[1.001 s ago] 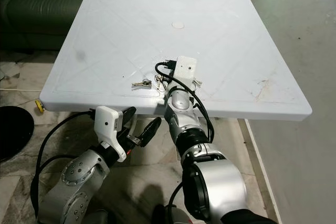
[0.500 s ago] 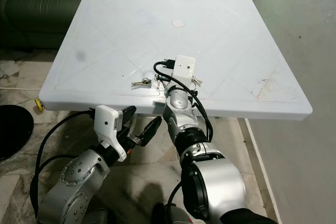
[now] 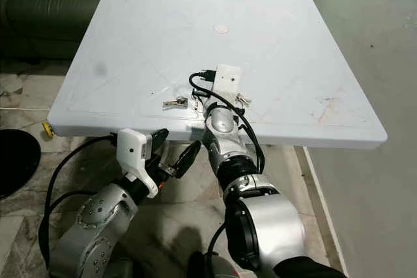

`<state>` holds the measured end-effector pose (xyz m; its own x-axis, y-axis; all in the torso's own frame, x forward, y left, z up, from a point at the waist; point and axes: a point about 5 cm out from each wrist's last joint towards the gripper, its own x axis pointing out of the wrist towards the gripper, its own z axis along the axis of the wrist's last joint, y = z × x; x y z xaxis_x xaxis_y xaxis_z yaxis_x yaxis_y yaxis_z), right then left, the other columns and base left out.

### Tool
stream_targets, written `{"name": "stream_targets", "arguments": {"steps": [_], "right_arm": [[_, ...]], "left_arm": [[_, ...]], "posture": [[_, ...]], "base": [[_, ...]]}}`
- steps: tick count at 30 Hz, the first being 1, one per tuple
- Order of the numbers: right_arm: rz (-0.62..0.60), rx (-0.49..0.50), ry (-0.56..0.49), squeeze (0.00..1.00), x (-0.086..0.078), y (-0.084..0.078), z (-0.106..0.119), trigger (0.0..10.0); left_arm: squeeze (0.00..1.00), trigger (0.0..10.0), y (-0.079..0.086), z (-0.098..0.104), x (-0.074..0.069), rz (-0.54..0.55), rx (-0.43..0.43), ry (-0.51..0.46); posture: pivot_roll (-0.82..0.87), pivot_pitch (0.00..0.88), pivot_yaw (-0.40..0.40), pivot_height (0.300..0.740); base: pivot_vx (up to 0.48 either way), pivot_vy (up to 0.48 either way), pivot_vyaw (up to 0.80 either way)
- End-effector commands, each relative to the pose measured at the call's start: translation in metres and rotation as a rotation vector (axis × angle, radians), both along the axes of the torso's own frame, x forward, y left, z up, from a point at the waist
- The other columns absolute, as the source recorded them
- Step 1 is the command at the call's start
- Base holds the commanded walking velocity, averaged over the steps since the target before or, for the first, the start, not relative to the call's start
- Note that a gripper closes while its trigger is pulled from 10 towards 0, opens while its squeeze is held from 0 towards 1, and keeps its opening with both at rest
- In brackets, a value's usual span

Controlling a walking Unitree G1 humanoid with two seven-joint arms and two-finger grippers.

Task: Hang keys on a hook

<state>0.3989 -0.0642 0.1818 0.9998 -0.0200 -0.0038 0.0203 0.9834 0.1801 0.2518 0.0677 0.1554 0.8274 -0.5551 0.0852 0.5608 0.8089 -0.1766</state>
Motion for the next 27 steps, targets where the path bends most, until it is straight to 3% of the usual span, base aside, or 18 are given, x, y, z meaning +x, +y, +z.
{"name": "stream_targets", "arguments": {"steps": [1, 2, 6, 8, 9, 10, 12, 21, 27], "right_arm": [[0.002, 0.038, -0.068, 0.00, 0.004, -0.011, 0.014, 7.2], [0.020, 0.047, -0.089, 0.00, 0.004, -0.013, 0.017, 10.0], [0.080, 0.106, -0.197, 0.00, 0.003, -0.023, 0.027, 10.0], [0.196, 0.103, -0.295, 0.00, -0.002, -0.022, 0.035, 10.0], [0.196, 0.103, -0.295, 0.00, -0.002, -0.022, 0.035, 10.0], [0.308, 0.140, -0.375, 0.00, -0.008, -0.023, 0.040, 10.0], [0.356, 0.138, -0.434, 0.00, -0.013, -0.024, 0.044, 10.0], [0.428, 0.092, -0.526, 0.00, -0.036, -0.047, 0.041, 10.0], [0.349, 0.023, -0.510, 0.00, -0.053, -0.069, 0.024, 10.0]], "left_arm": [[0.00, 10.0, -0.002, -0.001, 0.002, 0.003, -0.020, 0.004], [0.00, 10.0, -0.002, 0.000, 0.003, 0.007, -0.027, 0.001], [0.00, 10.0, 0.001, 0.002, 0.009, 0.029, -0.048, -0.006], [0.00, 10.0, 0.004, 0.005, 0.015, 0.057, -0.063, -0.014], [0.00, 10.0, 0.004, 0.005, 0.015, 0.057, -0.063, -0.014], [0.00, 10.0, 0.008, 0.007, 0.021, 0.088, -0.065, -0.031], [0.00, 10.0, 0.010, 0.009, 0.024, 0.102, -0.069, -0.040], [0.00, 10.0, 0.029, 0.010, 0.042, 0.211, -0.081, -0.084], [0.00, 10.0, 0.046, 0.005, 0.045, 0.310, -0.091, -0.086]], "posture": [[0.14, 0.165, -0.140, 0.715], [0.14, 0.165, -0.140, 0.715], [0.13, 0.147, -0.139, 0.715], [0.12, 0.139, -0.138, 0.715], [0.12, 0.139, -0.138, 0.715], [0.12, 0.130, -0.137, 0.715], [0.11, 0.125, -0.136, 0.715], [0.09, 0.065, -0.133, 0.715], [0.07, 0.026, -0.117, 0.715]], "base": [[0.000, 0.000, 0.00], [0.000, 0.000, 0.00], [0.000, 0.000, 0.00], [0.000, 0.000, 0.00], [0.000, 0.000, 0.00], [0.000, 0.000, 0.00], [0.000, 0.000, 0.00], [0.000, 0.000, 0.00], [0.000, 0.000, 0.00]]}}
